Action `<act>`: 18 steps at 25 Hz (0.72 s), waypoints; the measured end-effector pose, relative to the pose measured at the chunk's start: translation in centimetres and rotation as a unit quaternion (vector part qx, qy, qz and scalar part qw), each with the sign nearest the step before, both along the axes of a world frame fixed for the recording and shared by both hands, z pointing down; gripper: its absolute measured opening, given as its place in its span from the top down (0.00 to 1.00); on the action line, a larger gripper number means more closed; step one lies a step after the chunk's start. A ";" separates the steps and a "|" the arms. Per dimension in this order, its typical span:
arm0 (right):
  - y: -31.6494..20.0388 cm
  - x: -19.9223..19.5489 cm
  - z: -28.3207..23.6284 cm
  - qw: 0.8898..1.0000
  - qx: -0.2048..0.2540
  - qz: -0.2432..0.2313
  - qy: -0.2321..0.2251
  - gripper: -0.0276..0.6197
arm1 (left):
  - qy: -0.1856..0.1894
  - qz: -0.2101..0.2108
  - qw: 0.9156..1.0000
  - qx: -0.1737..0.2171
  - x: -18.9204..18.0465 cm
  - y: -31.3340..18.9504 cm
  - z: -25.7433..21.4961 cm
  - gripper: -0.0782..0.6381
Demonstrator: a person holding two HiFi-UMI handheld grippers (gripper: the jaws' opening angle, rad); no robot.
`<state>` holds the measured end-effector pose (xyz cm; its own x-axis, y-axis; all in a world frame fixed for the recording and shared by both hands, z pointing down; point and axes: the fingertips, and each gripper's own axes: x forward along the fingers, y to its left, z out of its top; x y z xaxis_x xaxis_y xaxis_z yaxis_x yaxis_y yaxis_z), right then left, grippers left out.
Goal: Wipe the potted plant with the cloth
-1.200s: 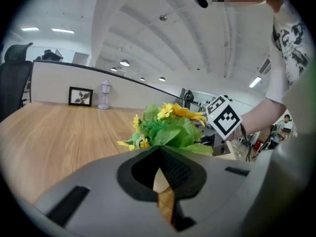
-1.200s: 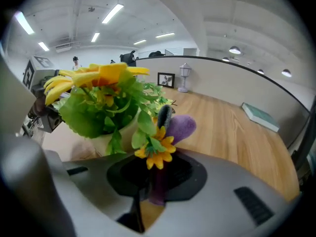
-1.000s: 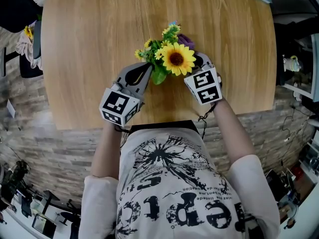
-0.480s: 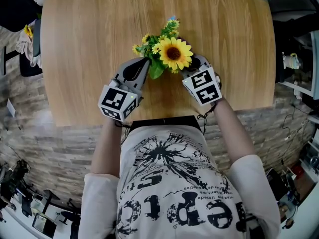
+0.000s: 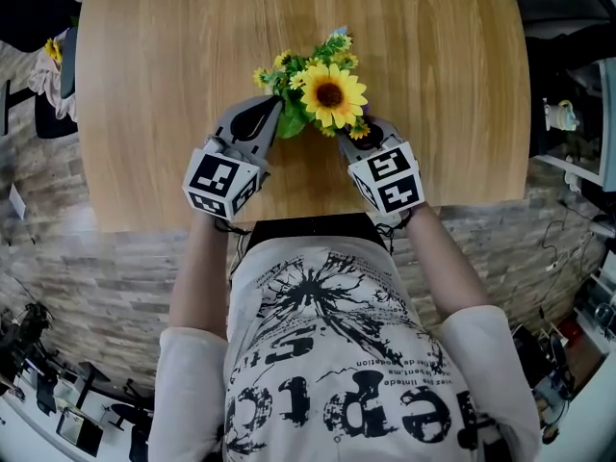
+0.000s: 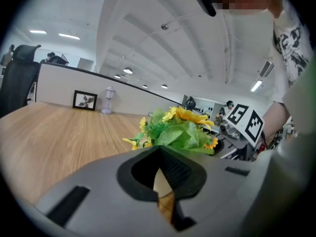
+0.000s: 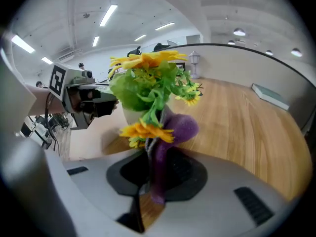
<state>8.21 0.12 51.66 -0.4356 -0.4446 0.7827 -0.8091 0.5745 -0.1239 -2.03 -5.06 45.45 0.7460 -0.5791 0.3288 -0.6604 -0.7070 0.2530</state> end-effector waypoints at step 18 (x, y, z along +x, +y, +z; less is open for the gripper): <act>3.4 -6.2 0.0 0.996 -0.054 -0.016 -0.067 0.84 | -0.001 0.080 0.996 0.029 0.6 0.8 -0.2 0.89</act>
